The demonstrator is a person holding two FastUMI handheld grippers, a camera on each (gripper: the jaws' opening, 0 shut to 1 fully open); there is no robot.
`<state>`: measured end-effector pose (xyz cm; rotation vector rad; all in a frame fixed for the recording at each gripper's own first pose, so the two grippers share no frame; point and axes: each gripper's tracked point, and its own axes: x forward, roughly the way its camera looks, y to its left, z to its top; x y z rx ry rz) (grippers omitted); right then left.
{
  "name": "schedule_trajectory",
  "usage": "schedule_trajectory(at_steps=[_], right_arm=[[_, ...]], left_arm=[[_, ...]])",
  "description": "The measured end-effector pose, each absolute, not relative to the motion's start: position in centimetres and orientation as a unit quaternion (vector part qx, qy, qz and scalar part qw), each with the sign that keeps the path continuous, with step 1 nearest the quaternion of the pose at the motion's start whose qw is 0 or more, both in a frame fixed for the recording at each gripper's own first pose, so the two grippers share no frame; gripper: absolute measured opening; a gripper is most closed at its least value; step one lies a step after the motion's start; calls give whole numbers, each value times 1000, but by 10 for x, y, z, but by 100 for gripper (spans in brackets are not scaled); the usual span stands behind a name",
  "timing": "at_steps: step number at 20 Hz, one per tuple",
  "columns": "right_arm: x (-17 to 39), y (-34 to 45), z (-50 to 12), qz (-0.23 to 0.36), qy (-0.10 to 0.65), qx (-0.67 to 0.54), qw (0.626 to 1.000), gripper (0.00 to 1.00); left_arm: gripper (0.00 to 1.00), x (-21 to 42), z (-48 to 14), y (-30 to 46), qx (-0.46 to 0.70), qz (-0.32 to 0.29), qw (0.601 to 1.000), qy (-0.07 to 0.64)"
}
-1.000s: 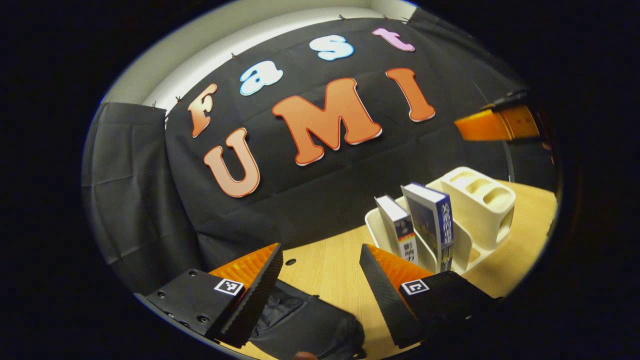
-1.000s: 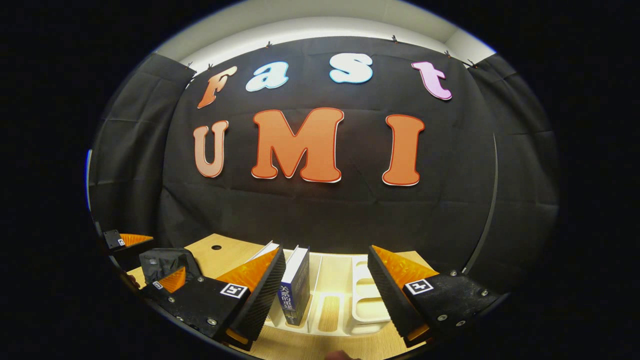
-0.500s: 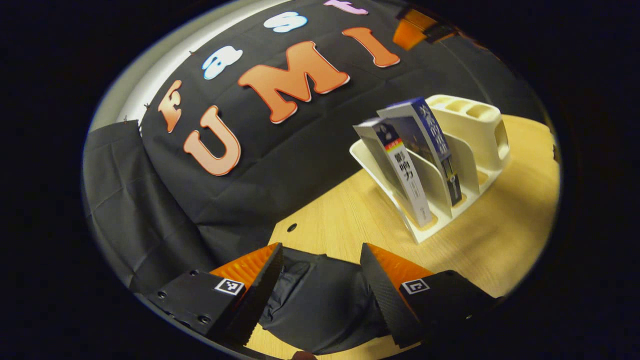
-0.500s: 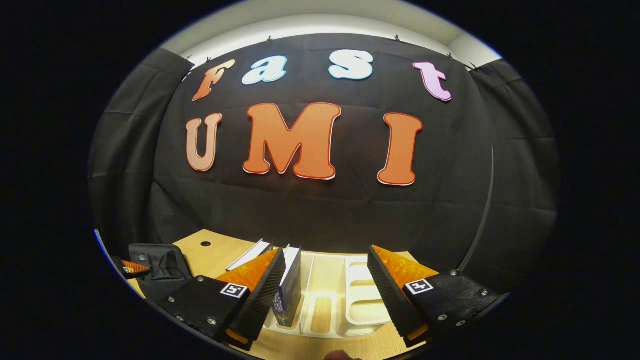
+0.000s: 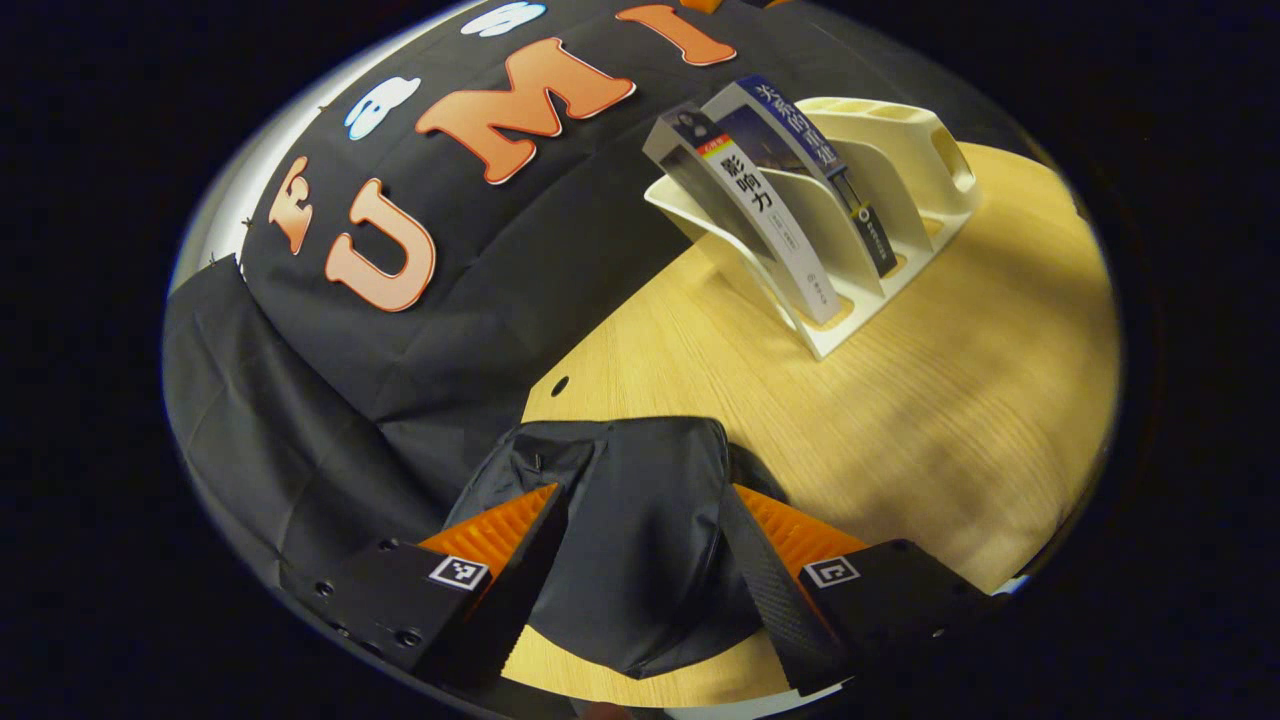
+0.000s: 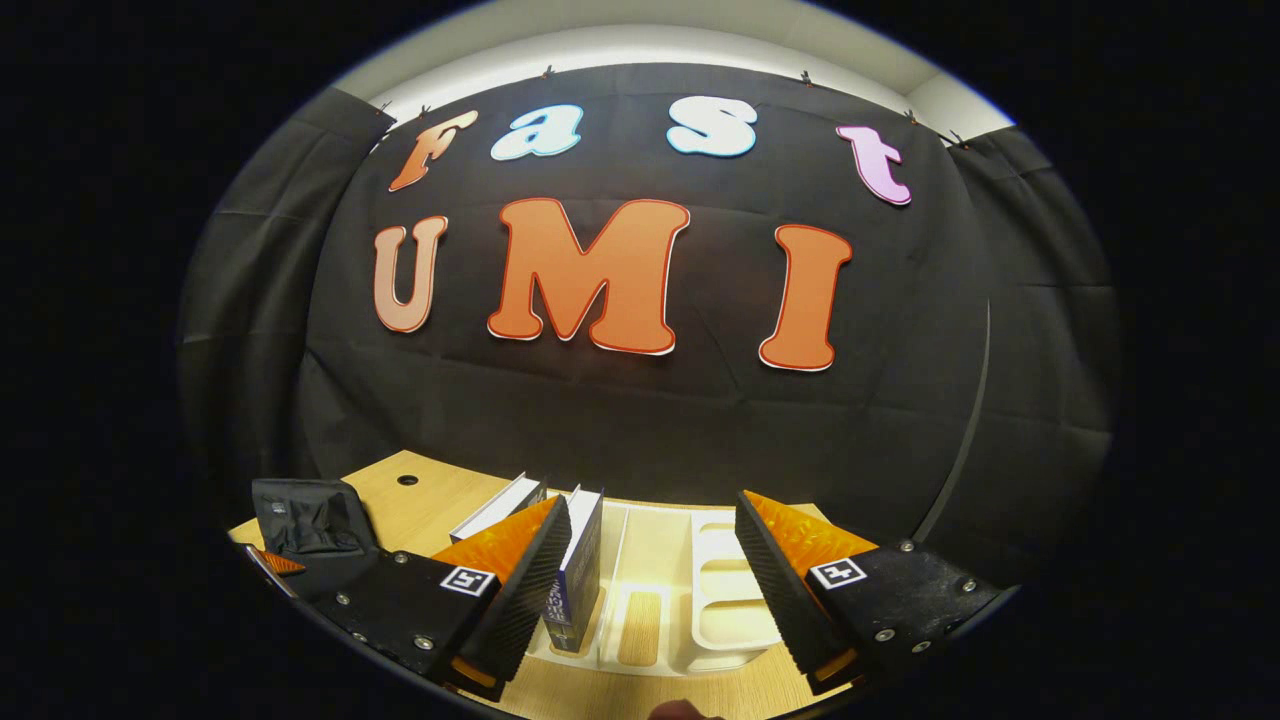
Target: Open the schoolbag, grab two books from the bookshelf and put them into the schoolbag.
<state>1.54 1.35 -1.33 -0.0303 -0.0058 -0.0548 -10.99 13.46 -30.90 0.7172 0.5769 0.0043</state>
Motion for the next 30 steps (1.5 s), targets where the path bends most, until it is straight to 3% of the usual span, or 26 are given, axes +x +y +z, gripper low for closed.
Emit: schedule_trajectory(at_steps=[7,17,22,26,27,28,29,30], right_arm=[[13,17,-16,-27,1,-27,999,98],[12,23,-13,-29,3,-33,999,98],[10,24,-14,-41,9,-39,998,98],[11,25,-15,-55,16,-43,997,98],[11,26,-14,-61,17,-45,997,98],[12,27,-12,-67,17,-47,996,98],[13,29,-11,-71,19,-50,996,98],[15,31,-9,-72,19,-52,996,98]], left_arm=[[99,-122,-325,166,365,37,878,307],[97,-92,-324,190,431,61,853,288],[96,-80,-336,190,419,41,855,304],[48,-81,-339,185,396,4,858,326],[39,-81,-336,186,390,0,860,330],[43,-79,-334,185,383,-7,862,332],[23,-78,-332,185,379,-11,864,333],[18,-75,-329,185,371,-19,866,335]])
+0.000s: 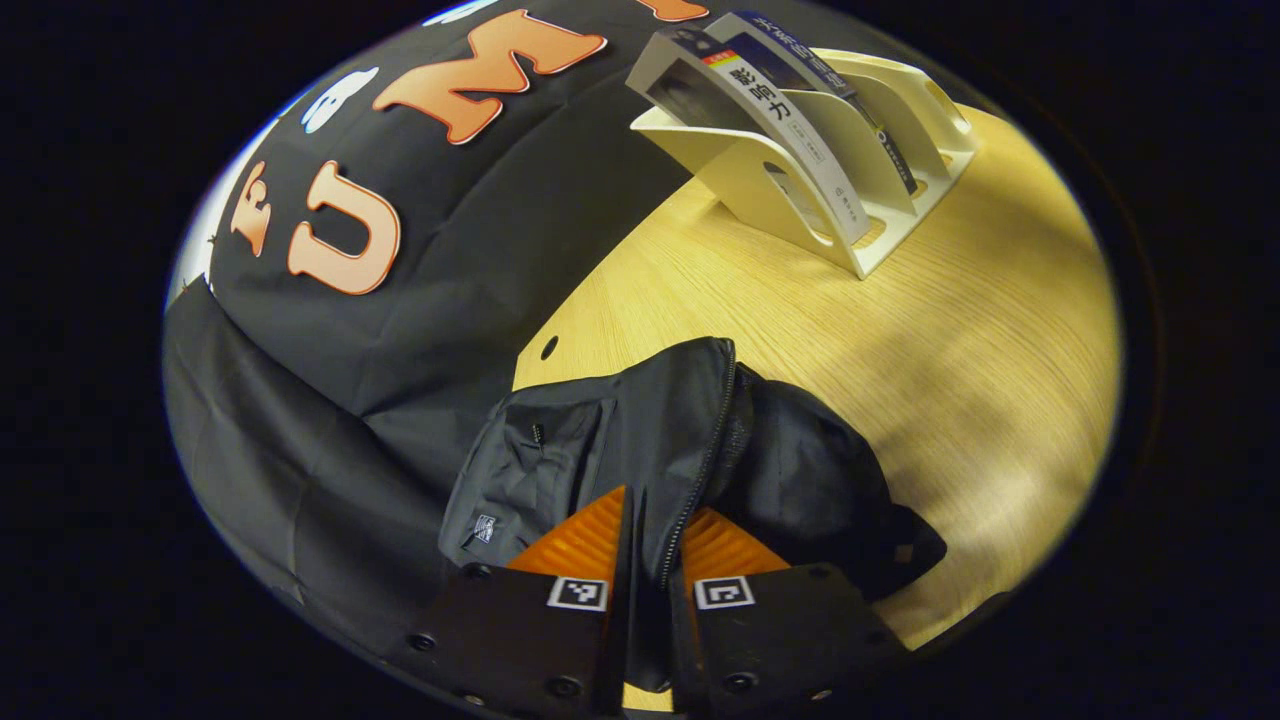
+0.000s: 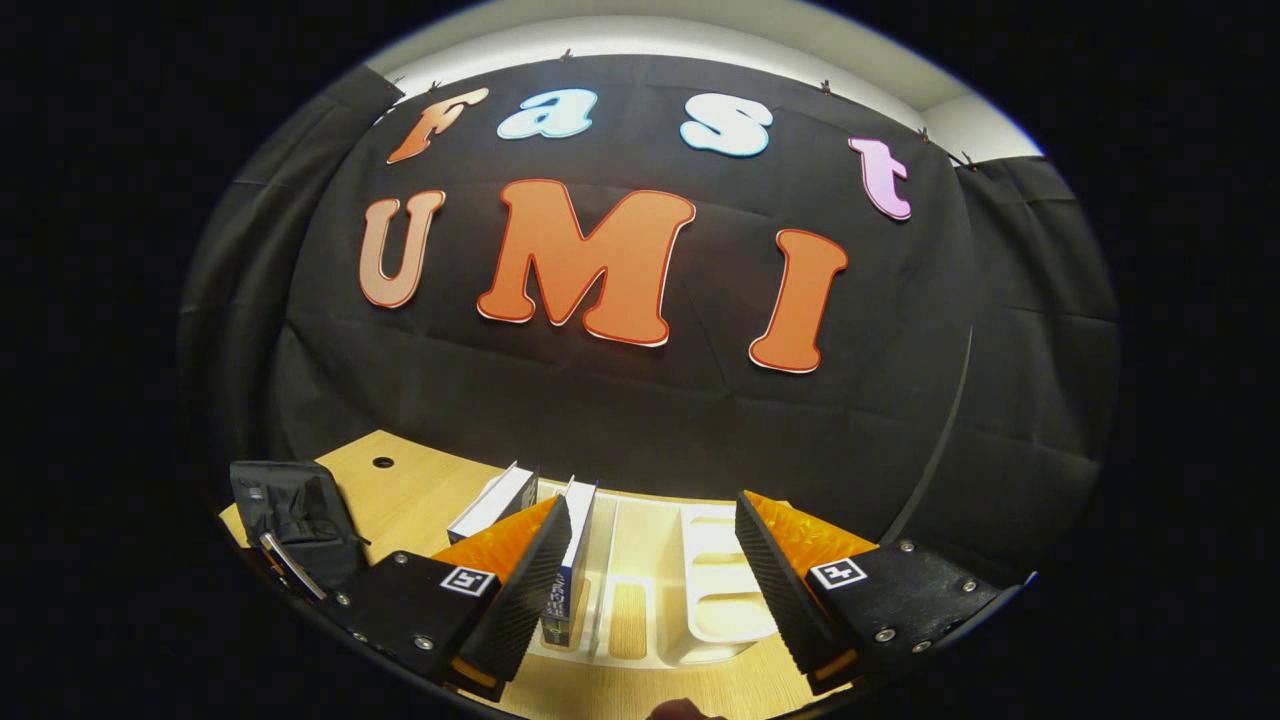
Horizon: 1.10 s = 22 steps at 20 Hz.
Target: Open the schoolbag, grab two books from the bookshelf and put them into the schoolbag.
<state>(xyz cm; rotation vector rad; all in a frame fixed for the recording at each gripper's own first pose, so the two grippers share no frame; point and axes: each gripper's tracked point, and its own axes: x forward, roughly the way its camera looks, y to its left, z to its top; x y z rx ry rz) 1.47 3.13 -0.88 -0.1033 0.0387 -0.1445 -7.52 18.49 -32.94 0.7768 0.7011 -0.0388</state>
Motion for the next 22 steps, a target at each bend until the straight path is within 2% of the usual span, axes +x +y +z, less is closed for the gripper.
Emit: schedule_trajectory(at_steps=[1,2,11,22], right_arm=[[16,34,-7,-74,20,-54,996,98],[19,38,-6,-76,22,-58,995,98],[39,63,9,-68,70,-72,993,98],[88,107,-1,2,185,-45,982,99]], left_arm=[[11,-76,-327,185,360,-26,869,339],[10,-74,-325,185,349,-33,871,343],[8,-65,-295,196,304,-115,872,366],[6,-49,-245,224,217,-190,868,405]])
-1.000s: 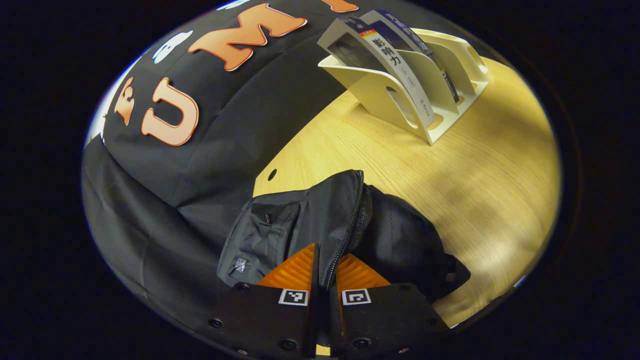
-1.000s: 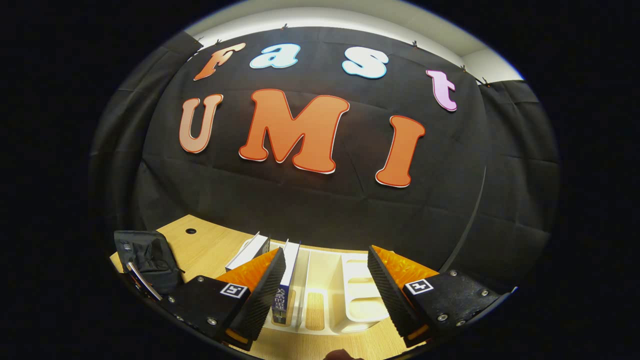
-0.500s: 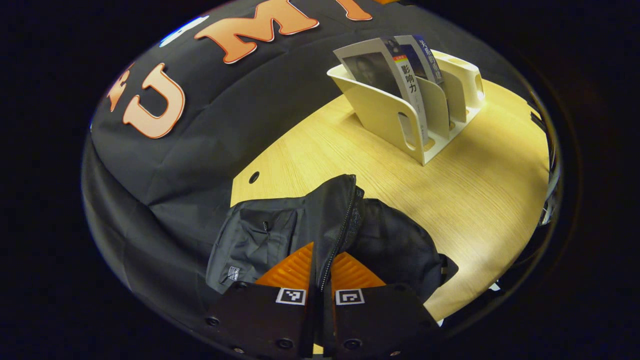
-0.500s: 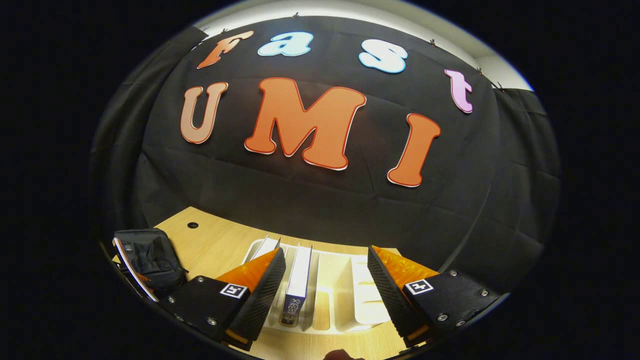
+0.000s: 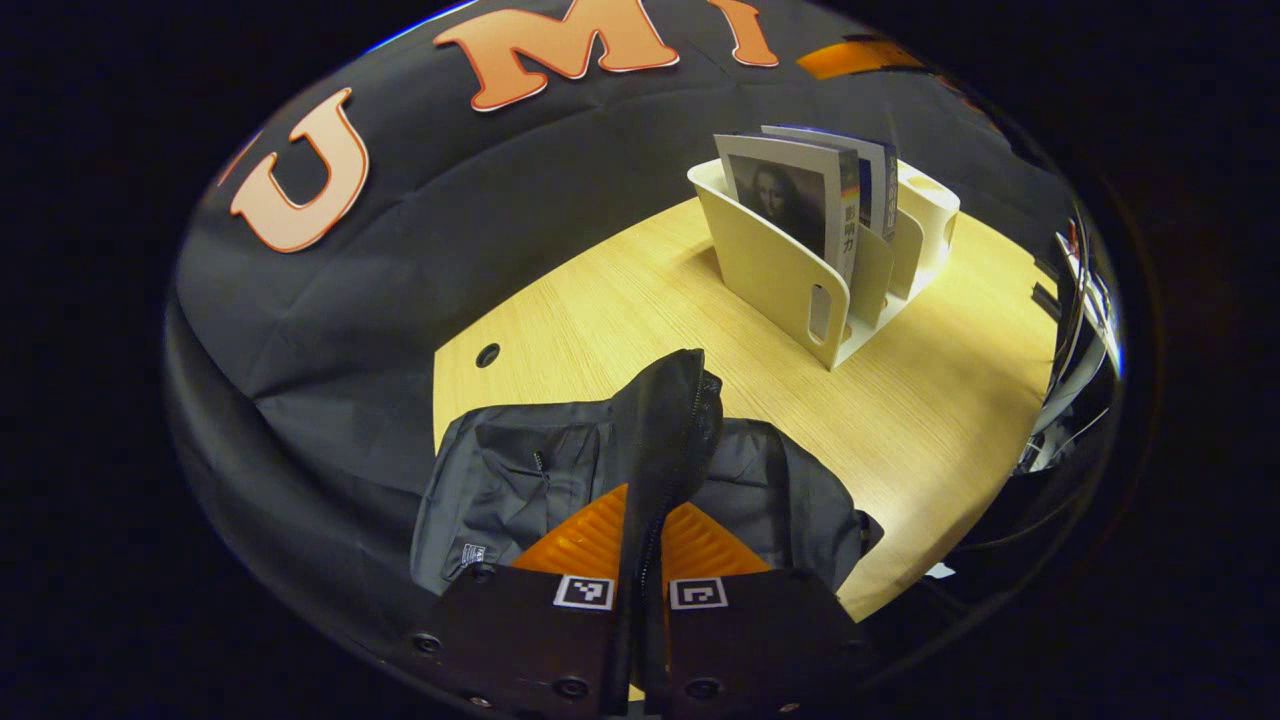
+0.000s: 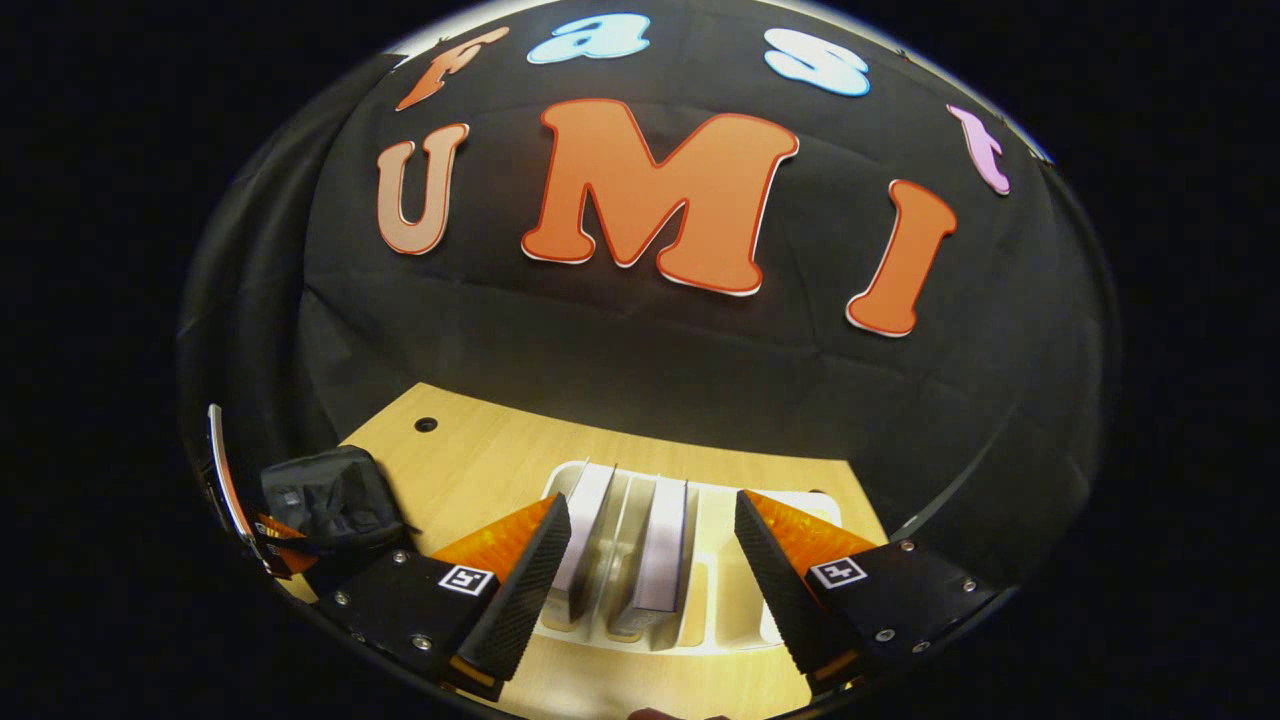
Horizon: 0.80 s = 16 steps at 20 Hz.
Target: Open the schoolbag, grab two books from the bookshelf and put them into the schoolbag.
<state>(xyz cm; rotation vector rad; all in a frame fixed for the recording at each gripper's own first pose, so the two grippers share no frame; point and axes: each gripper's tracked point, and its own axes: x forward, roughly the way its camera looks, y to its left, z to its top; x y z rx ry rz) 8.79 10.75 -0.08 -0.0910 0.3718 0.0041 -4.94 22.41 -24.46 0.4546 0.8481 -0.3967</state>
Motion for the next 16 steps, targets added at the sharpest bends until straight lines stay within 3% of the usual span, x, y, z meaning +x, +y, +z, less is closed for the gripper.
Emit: schedule_trajectory(at_steps=[6,16], right_arm=[[112,122,-6,9,226,-80,971,99],[135,143,-74,18,374,-53,926,100]], left_arm=[[6,-43,-226,231,180,-227,855,431],[6,-22,-210,256,113,-274,818,493]])
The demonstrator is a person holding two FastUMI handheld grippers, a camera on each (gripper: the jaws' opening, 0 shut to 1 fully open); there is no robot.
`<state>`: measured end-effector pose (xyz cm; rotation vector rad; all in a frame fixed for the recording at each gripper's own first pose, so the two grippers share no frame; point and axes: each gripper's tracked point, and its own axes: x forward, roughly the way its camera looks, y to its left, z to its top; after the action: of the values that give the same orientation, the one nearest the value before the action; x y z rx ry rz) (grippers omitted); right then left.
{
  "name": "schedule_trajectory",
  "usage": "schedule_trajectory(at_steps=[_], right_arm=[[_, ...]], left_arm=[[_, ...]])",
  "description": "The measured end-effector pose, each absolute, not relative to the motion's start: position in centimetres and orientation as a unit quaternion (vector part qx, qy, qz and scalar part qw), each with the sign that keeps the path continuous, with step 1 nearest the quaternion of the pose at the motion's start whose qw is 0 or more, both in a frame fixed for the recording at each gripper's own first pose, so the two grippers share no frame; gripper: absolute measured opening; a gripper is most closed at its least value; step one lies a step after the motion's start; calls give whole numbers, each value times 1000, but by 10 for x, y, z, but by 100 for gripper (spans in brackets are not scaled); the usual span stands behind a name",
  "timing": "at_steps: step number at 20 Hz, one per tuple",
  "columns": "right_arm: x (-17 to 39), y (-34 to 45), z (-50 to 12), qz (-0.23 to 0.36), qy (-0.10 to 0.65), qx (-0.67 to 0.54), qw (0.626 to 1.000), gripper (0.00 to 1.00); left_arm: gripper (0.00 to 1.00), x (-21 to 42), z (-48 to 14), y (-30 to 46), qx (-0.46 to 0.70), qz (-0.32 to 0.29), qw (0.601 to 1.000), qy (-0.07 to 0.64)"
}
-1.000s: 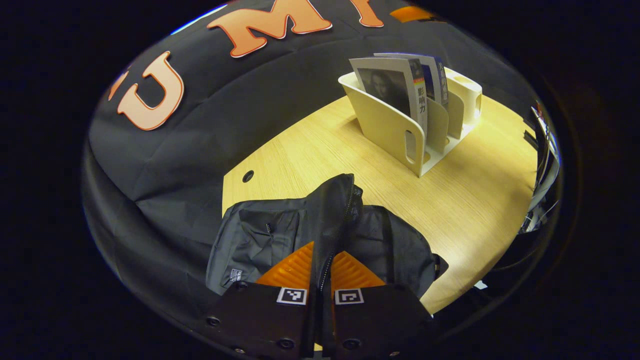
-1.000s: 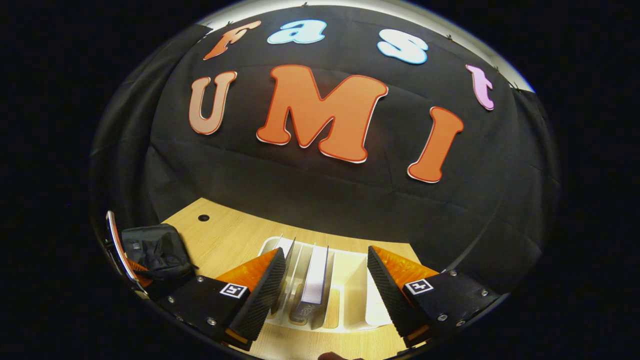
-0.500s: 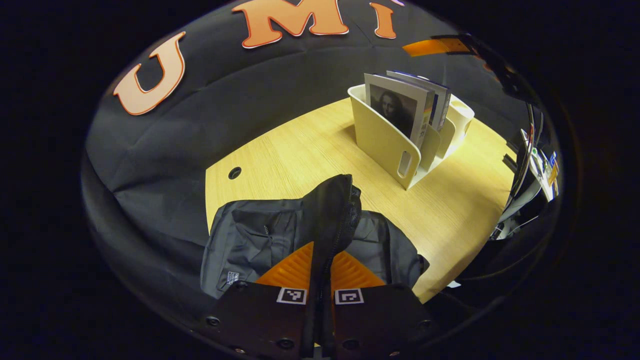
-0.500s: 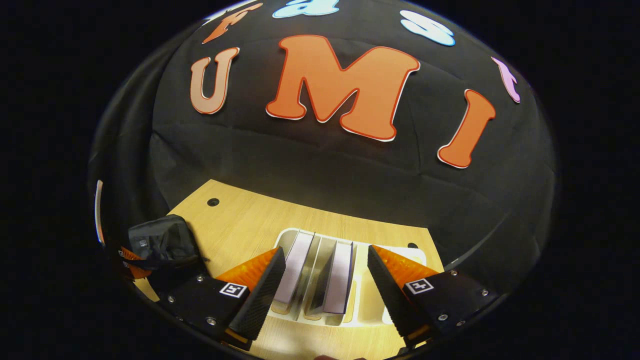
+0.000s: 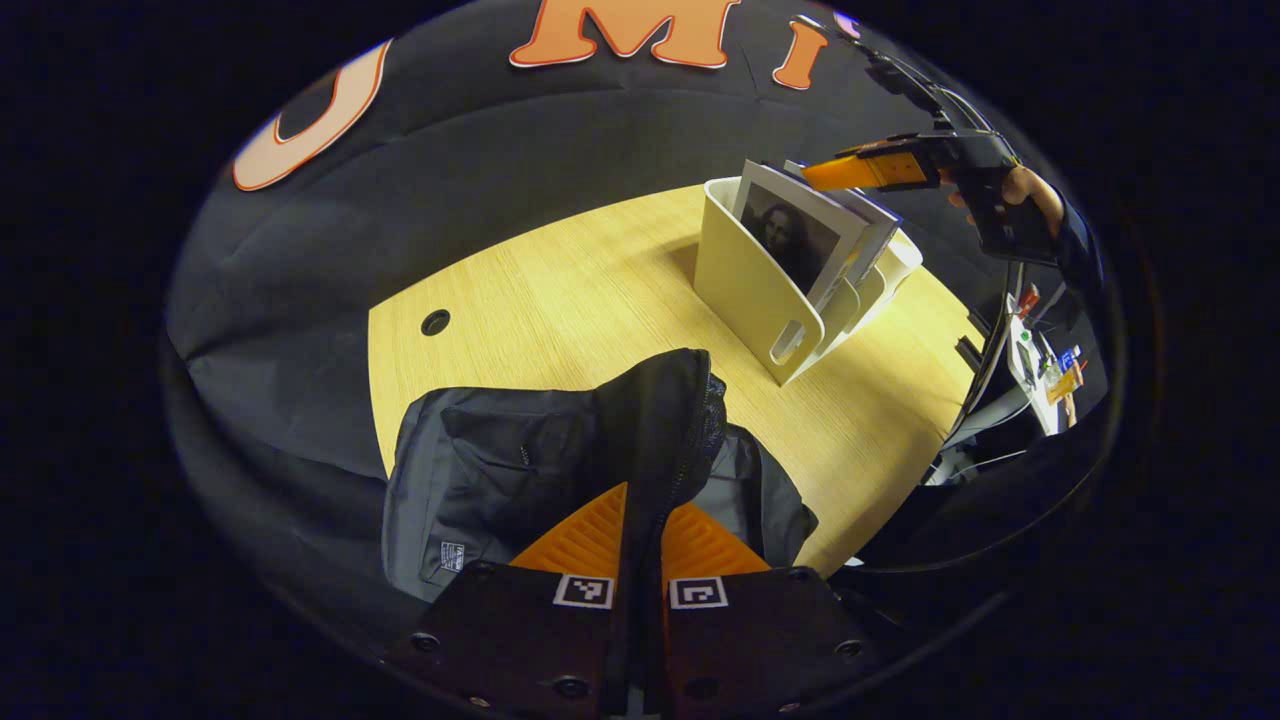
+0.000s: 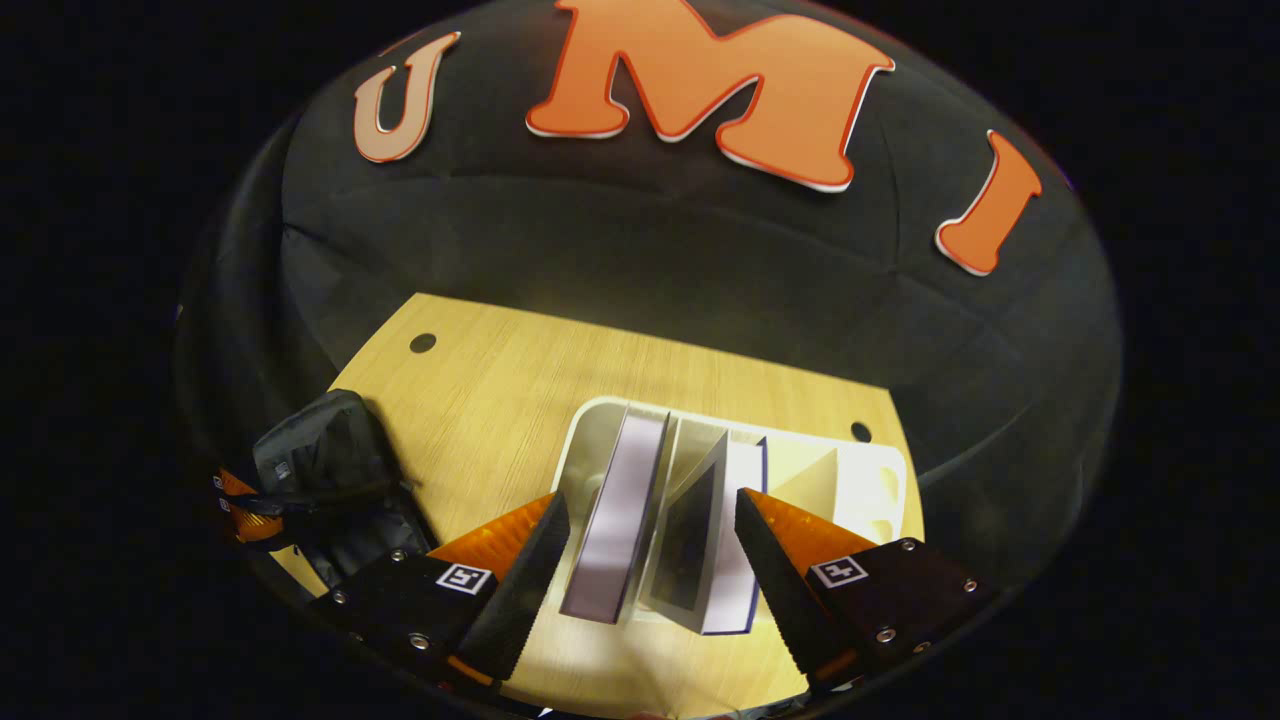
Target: Open the schoolbag, grab two books from the bookshelf and put them into the schoolbag.
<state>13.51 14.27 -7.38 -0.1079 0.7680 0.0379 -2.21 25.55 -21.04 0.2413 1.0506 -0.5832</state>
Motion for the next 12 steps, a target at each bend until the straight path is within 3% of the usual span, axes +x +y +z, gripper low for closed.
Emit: schedule_trajectory(at_steps=[12], right_arm=[[147,151,-109,31,478,-38,877,100]], left_arm=[[7,-12,-185,269,158,-310,771,533]])
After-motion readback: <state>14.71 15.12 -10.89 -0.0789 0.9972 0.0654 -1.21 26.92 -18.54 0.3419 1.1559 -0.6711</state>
